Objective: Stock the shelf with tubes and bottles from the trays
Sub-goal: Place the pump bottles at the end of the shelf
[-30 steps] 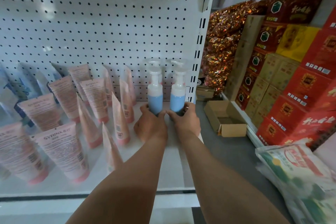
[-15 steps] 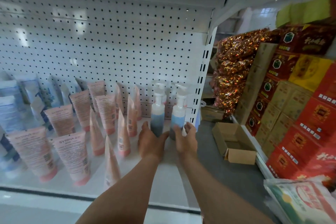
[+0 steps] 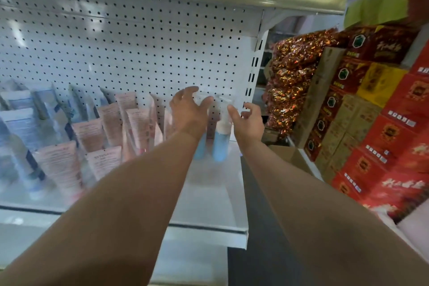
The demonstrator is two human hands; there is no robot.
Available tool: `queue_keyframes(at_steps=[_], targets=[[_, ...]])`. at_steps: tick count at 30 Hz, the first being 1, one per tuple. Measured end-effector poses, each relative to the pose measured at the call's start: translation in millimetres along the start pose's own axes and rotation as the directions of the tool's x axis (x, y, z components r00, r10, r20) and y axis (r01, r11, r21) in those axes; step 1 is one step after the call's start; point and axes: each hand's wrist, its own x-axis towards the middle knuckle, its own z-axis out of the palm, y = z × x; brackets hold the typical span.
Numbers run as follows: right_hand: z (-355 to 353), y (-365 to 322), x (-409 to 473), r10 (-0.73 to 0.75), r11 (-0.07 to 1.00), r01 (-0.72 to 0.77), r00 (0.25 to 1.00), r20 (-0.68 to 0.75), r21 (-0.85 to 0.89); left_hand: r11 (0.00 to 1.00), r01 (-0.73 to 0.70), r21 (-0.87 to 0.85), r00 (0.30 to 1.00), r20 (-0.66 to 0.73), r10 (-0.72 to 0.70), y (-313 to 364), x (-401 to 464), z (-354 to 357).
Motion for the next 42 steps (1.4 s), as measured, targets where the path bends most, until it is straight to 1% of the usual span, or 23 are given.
queue_keyframes(at_steps=[1, 3, 5, 7, 9, 11, 15, 19, 24, 32, 35, 39, 42], targets=[[0.2, -4.4, 3.2, -0.002, 1.000, 0.002, 1.000, 0.009, -0.023, 0.999, -0.017, 0.052, 0.999, 0.049, 0.014, 0.4, 11.8, -4.8], [3.0, -10.1, 9.1, -0.001, 0.998, 0.002, 1.000, 0.021, -0.070, 0.993, -0.030, 0.117, 0.981, 0.194, 0.007, 0.1, 33.7, -13.7], [7.6, -13.3, 14.3, -0.002, 0.993, 0.005, 1.000, 0.022, -0.122, 0.995, -0.016, 0.095, 0.934, 0.356, -0.019, -0.2, 47.1, -22.3], [13.2, -14.8, 19.3, -0.002, 0.984, 0.002, 1.000, 0.000, -0.177, 0.995, -0.057, 0.078, 0.878, 0.479, 0.013, -2.5, 53.7, -27.6], [18.6, -16.8, 22.5, 0.005, 0.969, -0.011, 1.000, -0.026, -0.247, 0.994, -0.102, 0.045, 0.833, 0.550, 0.061, -4.8, 56.4, -29.7], [23.3, -17.7, 23.7, 0.017, 0.953, -0.026, 0.999, -0.031, -0.303, 0.995, -0.099, 0.020, 0.806, 0.588, 0.069, -7.0, 58.4, -29.2], [26.8, -17.8, 24.6, 0.015, 0.933, -0.021, 1.000, -0.021, -0.360, 0.991, -0.120, 0.052, 0.804, 0.590, 0.066, -12.2, 60.6, -25.4], [25.1, -16.5, 27.6, -0.023, 0.907, 0.011, 0.999, -0.024, -0.421, 0.990, -0.128, 0.058, 0.834, 0.547, 0.075, -18.8, 62.7, -22.1], [25.6, -15.4, 28.4, -0.063, 0.877, 0.044, 0.998, -0.023, -0.479, 0.982, -0.153, 0.108, 0.860, 0.505, 0.079, -24.5, 64.6, -20.1], [23.8, -17.6, 31.7, -0.076, 0.865, 0.068, 0.997, 0.004, -0.497, 0.986, -0.088, 0.140, 0.895, 0.445, 0.016, -24.1, 66.6, -13.2], [19.0, -19.4, 31.9, -0.051, 0.867, 0.051, 0.999, 0.013, -0.495, 0.986, -0.076, 0.150, 0.900, 0.436, 0.003, -23.9, 67.5, -13.6], [14.7, -21.8, 34.9, -0.054, 0.849, 0.077, 0.997, 0.060, -0.522, 0.983, -0.042, 0.178, 0.902, 0.429, -0.039, -22.8, 70.5, -11.7], [14.5, -23.0, 37.6, -0.045, 0.842, 0.079, 0.996, 0.075, -0.534, 0.970, -0.055, 0.235, 0.897, 0.438, -0.055, -20.0, 71.7, -11.0]])
